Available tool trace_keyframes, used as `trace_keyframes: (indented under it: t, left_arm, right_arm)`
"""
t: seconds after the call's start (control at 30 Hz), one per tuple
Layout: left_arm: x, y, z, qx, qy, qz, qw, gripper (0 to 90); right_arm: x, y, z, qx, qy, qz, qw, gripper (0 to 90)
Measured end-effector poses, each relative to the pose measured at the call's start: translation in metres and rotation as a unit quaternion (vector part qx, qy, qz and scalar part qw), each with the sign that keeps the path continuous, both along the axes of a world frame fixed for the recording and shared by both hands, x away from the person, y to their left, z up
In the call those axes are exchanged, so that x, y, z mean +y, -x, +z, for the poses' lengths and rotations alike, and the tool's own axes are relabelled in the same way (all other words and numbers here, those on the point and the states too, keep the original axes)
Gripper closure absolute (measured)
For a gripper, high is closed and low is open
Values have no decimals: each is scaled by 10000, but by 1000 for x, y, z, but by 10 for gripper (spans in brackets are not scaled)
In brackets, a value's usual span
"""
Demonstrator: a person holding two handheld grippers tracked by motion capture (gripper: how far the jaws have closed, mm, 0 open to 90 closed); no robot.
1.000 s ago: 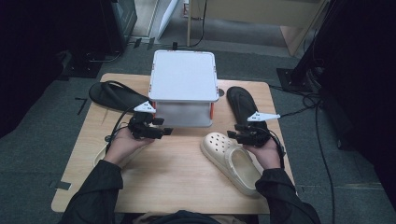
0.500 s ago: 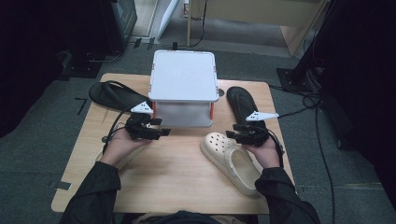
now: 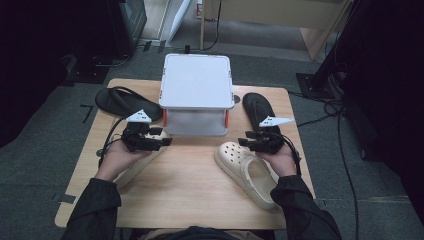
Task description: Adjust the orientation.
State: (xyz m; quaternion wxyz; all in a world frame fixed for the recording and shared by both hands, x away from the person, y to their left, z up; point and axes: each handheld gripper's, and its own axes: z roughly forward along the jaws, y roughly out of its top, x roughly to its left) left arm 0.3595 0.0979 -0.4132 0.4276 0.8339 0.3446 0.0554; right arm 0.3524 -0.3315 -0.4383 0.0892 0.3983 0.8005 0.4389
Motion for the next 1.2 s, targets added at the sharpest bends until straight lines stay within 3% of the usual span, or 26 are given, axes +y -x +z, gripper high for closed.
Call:
trace_keyframes:
  t: [0.7,0.87,0.97,1.2]
  left_arm:
    - [61,16,4,-99,30,609,9981,355]
    - [78,18,-1,-82,22,717,9974,347]
    - [87,19,-6,-26,172,758,9970,347]
    - [99,19,-17,23,12,837,9965,348]
  right_arm:
    - [15,-11,0,71,-2,246,9997,495]
    - [16,-13,0,56,10,285,9996,495]
    - [16,-13,-1,66,10,283,9996,495]
    - [16,-12,0,87,11,265,9996,494]
